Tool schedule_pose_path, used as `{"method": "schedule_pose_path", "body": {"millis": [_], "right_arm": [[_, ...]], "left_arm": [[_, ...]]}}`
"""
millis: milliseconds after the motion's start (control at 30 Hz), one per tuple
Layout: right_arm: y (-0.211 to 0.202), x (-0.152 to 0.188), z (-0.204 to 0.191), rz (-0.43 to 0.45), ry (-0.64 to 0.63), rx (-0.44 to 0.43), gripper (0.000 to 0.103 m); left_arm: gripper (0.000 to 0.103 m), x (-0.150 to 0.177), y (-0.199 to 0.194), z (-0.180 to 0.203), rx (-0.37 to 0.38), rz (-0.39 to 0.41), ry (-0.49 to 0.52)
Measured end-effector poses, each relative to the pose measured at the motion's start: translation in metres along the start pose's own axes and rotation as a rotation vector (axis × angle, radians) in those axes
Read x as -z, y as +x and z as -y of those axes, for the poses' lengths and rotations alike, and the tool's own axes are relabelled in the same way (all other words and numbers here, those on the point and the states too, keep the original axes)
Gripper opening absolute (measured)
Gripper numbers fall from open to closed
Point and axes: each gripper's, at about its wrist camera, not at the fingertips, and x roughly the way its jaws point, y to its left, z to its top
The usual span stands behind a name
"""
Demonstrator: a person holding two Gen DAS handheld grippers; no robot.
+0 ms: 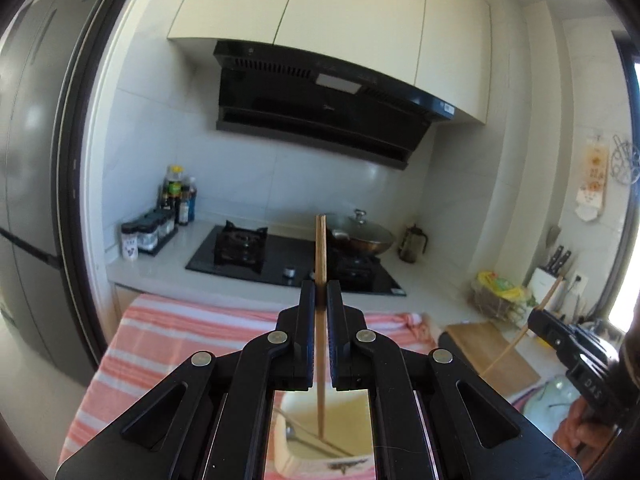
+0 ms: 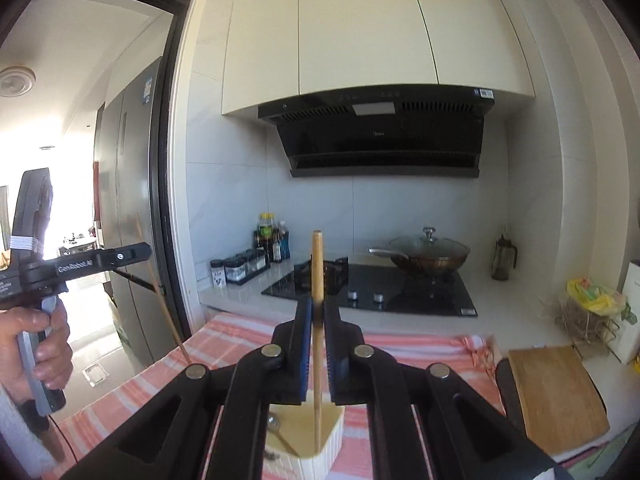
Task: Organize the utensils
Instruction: 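Open the left tool over the holder while the right tool releases its chopstick inside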
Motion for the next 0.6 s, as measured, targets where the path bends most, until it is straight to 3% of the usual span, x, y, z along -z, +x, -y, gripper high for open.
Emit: {"method": "schedule_pose_path", "body": {"millis": [133,333,533,567,600], "right_arm": [[0.045,0.013,-0.014,-0.011,-0.049,-0.010,0.006],[0.116,0.067,-0.013,-0.237,-0.054,-0.063,0.006],[0.157,0.106,0.003,-0.443,0.047,-0.109,0.009],[0.160,0.109,0.004,-0.458,0.057,-0.115,0.009],[0.159,0.110,0.005,-0.462,0.065,-0.118,0.015]], "left_arm": [[0.003,0.022,0.048,0.005,-0.012,-0.100,0.005],[0.003,0.075,0.102,0.000,-0.020,-0.319,0.016],[0.005,0.106,0.127,-0.003,0.005,-0.475,0.002],[0.010,0.108,0.126,-0.002,0.010,-0.488,-0.004],[0.021,0.109,0.122,-0.003,0.020,-0.496,-0.010]]}}
